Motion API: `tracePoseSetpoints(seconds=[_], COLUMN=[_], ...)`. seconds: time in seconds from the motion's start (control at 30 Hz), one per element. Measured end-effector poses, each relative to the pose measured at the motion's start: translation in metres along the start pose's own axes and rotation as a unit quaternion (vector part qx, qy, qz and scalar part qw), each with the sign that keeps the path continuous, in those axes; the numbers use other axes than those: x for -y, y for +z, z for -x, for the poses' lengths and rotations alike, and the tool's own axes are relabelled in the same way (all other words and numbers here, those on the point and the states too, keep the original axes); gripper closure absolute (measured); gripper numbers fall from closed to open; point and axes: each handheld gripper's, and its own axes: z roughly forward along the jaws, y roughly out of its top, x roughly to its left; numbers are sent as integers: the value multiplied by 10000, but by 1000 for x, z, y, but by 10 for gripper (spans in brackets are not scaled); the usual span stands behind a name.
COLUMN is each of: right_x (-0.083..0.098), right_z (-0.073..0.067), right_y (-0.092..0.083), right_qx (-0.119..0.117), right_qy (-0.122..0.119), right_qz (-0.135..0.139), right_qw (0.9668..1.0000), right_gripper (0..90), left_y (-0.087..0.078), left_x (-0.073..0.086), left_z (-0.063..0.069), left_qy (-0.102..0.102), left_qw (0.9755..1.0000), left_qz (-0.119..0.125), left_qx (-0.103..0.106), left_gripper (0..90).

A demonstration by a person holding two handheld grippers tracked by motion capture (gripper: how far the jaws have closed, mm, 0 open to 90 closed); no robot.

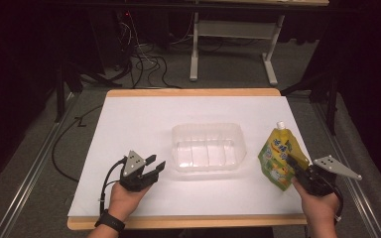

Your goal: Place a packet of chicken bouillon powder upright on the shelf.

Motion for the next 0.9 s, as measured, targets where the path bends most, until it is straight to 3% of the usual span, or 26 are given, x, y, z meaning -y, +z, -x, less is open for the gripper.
tracePoseSetpoints(seconds=[0.13, 0.3, 0.47, 0.9], right_x=[-2, -9, -28, -72], right_z=[2, -4, -14, -40], right_y=[-4, -11, -21, -11], right_qx=[-163, -115, -254, -568], right_qy=[192, 135, 249, 297], right_qz=[181, 367, 713, 1054], right_qw=[9995, 9992, 9968, 9924], right_gripper=[900, 900, 900, 900], left_y=[0, 1, 3, 9], left_x=[0, 0, 2, 3], left_z=[0, 0, 0, -1], left_qy=[-3, -7, 2, 73], left_qw=[10000, 10000, 10000, 9998], left_qz=[-11, -9, -67, -159], left_qx=[7, -4, -1, -48], left_gripper=[562, 563, 562, 592])
